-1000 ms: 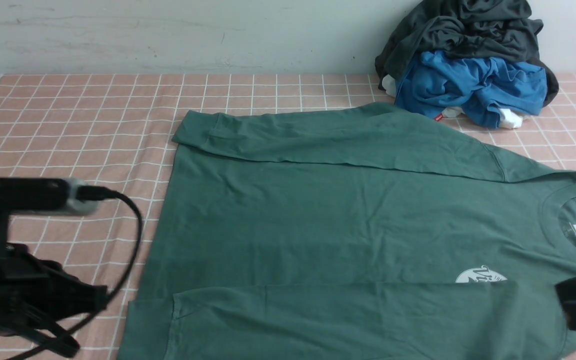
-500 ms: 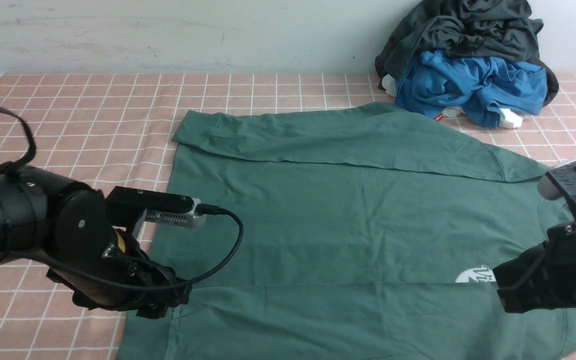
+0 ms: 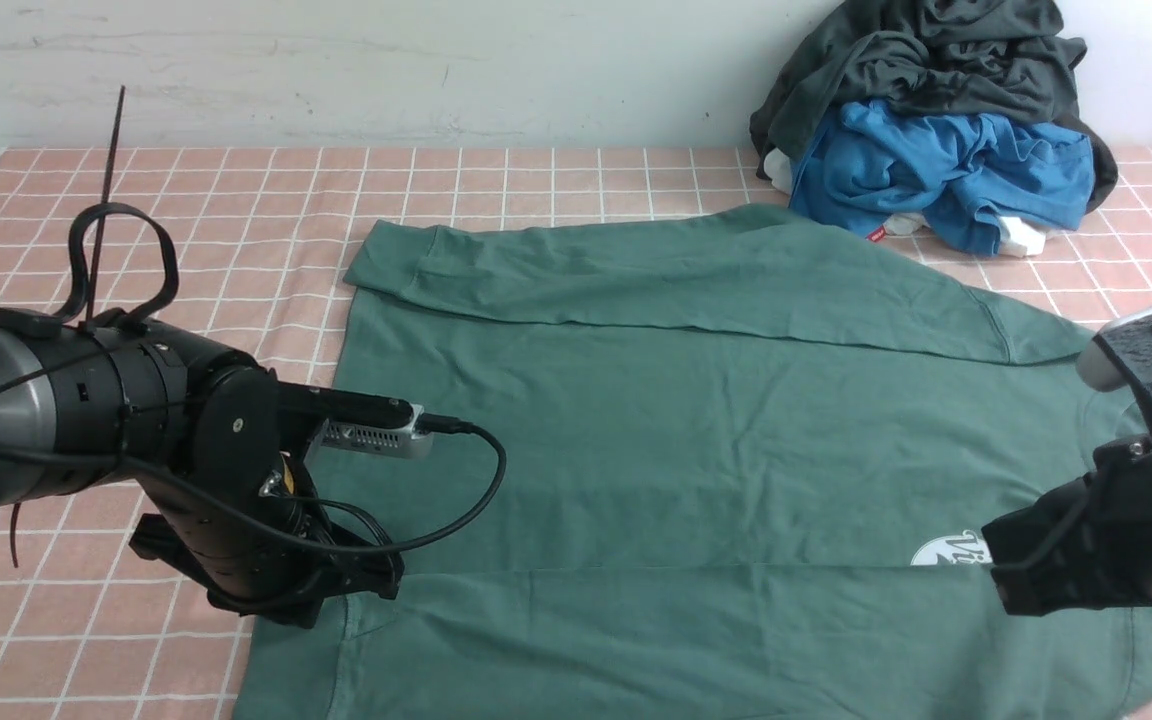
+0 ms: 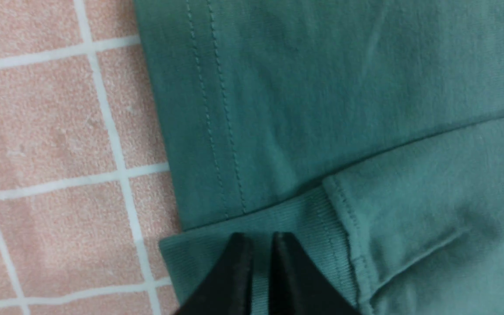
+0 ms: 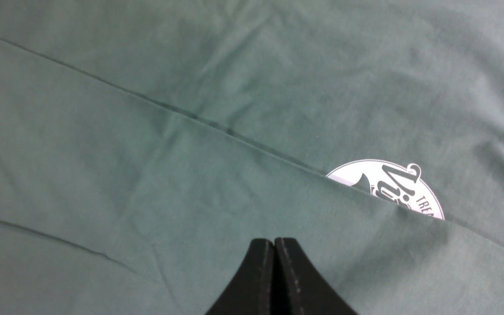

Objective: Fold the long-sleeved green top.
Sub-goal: Use the left arm to clamp the cuff closest to it

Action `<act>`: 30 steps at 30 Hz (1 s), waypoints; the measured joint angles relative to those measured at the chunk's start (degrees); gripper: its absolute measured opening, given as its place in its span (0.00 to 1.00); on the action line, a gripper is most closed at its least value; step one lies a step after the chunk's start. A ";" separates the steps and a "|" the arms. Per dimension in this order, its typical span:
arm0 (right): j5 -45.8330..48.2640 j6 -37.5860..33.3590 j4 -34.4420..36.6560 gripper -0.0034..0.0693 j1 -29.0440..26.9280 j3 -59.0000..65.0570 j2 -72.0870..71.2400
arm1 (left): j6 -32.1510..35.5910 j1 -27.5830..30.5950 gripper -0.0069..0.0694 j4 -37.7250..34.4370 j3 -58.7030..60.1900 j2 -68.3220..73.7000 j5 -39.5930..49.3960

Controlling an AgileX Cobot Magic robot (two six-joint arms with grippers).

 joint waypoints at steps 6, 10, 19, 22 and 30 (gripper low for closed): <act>0.00 0.00 0.13 0.03 0.00 0.00 0.00 | 1.28 1.36 0.09 -1.03 -0.73 -0.27 2.20; -0.03 0.00 1.11 0.03 0.00 0.00 0.00 | 7.97 6.46 0.16 -7.71 -0.73 -0.33 2.57; -0.09 -0.05 2.19 0.03 0.00 0.00 0.00 | 20.09 12.41 0.48 -21.23 -0.73 -0.35 2.40; -0.21 -0.05 2.35 0.03 0.00 0.00 0.00 | 20.45 12.74 0.49 -21.48 -0.79 0.01 2.60; -0.37 -0.27 2.83 0.03 0.00 0.00 0.00 | 20.52 12.74 0.29 -21.62 -0.85 2.23 3.52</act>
